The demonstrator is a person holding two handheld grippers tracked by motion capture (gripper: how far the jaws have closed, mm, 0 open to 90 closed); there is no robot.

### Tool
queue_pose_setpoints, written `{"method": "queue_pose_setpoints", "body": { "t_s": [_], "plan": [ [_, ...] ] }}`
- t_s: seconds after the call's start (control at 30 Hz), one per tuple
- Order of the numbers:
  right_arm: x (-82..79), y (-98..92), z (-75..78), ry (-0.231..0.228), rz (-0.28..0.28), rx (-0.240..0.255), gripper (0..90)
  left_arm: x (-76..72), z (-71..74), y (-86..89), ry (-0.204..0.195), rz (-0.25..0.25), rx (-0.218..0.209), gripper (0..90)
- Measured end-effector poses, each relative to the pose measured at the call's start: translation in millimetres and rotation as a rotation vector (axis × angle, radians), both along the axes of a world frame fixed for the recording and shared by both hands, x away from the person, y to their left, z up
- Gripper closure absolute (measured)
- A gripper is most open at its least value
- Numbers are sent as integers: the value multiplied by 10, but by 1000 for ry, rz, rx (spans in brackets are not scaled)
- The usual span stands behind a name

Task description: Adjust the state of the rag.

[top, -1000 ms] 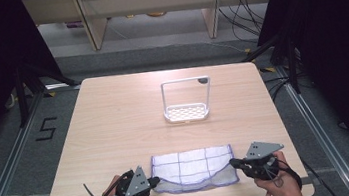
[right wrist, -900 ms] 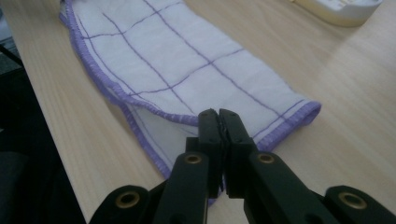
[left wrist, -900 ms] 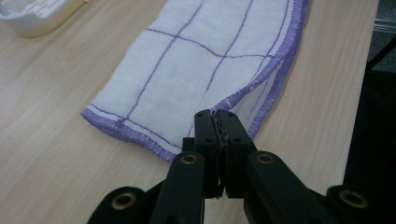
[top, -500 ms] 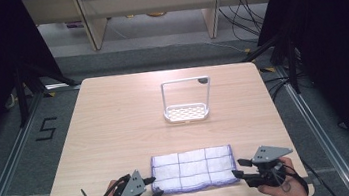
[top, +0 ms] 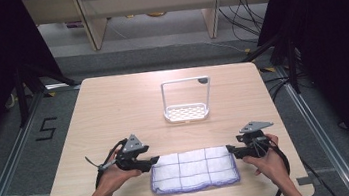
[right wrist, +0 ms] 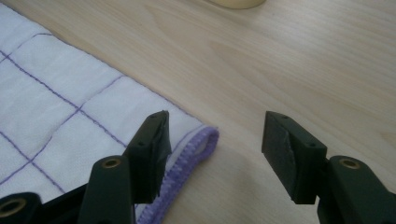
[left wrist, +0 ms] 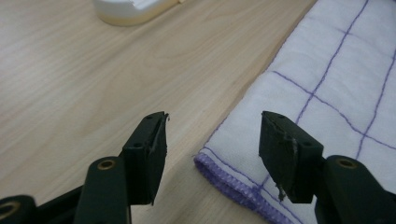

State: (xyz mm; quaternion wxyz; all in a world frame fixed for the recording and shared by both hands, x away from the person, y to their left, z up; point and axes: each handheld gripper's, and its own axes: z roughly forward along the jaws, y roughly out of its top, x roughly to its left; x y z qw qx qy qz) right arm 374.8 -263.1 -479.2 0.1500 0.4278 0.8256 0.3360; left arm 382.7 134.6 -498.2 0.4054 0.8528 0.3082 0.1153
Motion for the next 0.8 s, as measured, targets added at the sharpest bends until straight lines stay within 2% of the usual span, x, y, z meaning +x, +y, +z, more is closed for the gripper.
{"method": "queue_pose_setpoints", "body": {
  "t_s": [0.1,0.13,0.2,0.27,0.3,0.4,0.43,0.47,0.5,0.57,0.6,0.67,0.7,0.73,0.8],
  "plan": [
    [-2,45,-13,29,-11,2,439,-29,-70,-75,-2,-31,53,415],
    [7,56,-36,18,-3,-12,448,-38,-89,-89,-5,-33,75,417],
    [14,94,-69,34,-3,-44,457,-70,-116,-113,-42,-40,147,425],
    [34,108,-118,22,6,-86,483,-105,-118,-127,-43,-49,139,477],
    [43,114,-139,13,16,-106,491,-117,-109,-129,-54,-53,157,479],
    [58,142,-168,-3,27,-138,568,-146,-106,-138,-66,-71,170,531],
    [76,146,-173,-8,54,-146,602,-155,-109,-141,-56,-68,162,549],
    [75,164,-162,5,61,-145,647,-160,-109,-141,-50,-67,160,579],
    [105,178,-170,-3,78,-148,687,-159,-107,-138,-47,-84,156,640],
    [114,181,-177,-4,81,-140,719,-186,-110,-146,-48,-81,160,671],
    [106,196,-166,44,70,-115,744,-216,-103,-148,-64,-96,178,714],
    [140,190,-196,20,87,-96,805,-300,-104,-151,-84,-114,191,771],
    [151,183,-185,37,98,-97,823,-354,-100,-139,-94,-121,203,782],
    [190,187,-212,-2,107,-84,839,-384,-104,-133,-101,-124,203,794],
    [229,207,-194,16,123,-96,845,-459,-106,-121,-121,-133,215,800]
  ]
}}
